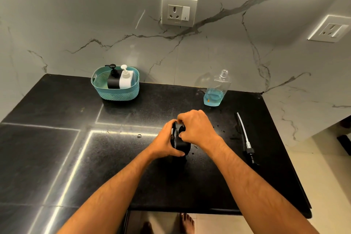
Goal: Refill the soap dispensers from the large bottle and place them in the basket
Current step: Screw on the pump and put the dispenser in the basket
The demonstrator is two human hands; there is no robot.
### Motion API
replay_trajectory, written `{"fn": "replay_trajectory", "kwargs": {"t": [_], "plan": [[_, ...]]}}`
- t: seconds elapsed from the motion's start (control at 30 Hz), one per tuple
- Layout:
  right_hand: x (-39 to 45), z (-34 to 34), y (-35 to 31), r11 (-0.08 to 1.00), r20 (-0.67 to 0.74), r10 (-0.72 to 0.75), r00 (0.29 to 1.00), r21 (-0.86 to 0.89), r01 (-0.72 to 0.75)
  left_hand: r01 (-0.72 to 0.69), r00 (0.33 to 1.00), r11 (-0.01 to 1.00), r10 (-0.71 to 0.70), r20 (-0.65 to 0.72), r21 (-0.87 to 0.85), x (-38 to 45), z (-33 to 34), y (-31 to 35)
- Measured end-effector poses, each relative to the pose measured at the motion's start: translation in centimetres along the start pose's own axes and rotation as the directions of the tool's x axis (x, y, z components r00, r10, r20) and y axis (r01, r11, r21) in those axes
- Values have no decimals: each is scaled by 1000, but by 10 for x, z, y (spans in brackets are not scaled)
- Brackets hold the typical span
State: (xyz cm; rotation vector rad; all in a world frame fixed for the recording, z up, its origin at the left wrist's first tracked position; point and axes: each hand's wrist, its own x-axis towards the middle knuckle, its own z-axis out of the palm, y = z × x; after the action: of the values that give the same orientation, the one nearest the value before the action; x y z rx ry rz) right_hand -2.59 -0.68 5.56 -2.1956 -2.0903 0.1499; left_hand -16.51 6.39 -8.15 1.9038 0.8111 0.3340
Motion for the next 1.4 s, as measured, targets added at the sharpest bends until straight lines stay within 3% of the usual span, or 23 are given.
{"fn": "replay_trajectory", "kwargs": {"t": [0.23, 0.37, 0.47, 0.53, 0.77, 0.9, 1.0, 1.13, 1.4], "plan": [[1, 7, 4, 993, -39, 78, 996, -91, -82, -28, 1000, 999, 28, -4, 29, 1, 0, -2], [-11, 2, 9, 983, 24, 45, 999, 177, -48, -31, 999, 999, 32, -18, 27, 1, 1, -3], [-21, -2, 28, 897, 167, 9, 986, 434, -82, -40, 999, 999, 41, -22, 32, 0, 1, -2], [-25, 3, 43, 854, 208, -24, 978, 513, -88, -44, 999, 999, 45, -31, 27, -1, 1, -1], [-18, 54, 39, 765, -81, 143, 986, 642, -58, -41, 999, 999, 41, -21, 16, 1, 0, -2], [-17, 65, 32, 796, -177, 266, 947, 595, -112, -54, 998, 998, 55, -29, 29, 1, 0, -3], [-21, 65, 30, 835, -194, 273, 942, 534, -132, -61, 997, 997, 63, -36, 39, 1, 0, -4], [-26, 63, 33, 797, -183, 232, 955, 599, -79, -67, 996, 997, 69, -48, 42, -1, 0, -2], [-25, 65, 28, 776, -171, 316, 933, 612, -151, -74, 996, 996, 76, -49, 39, -2, 0, 1]]}}
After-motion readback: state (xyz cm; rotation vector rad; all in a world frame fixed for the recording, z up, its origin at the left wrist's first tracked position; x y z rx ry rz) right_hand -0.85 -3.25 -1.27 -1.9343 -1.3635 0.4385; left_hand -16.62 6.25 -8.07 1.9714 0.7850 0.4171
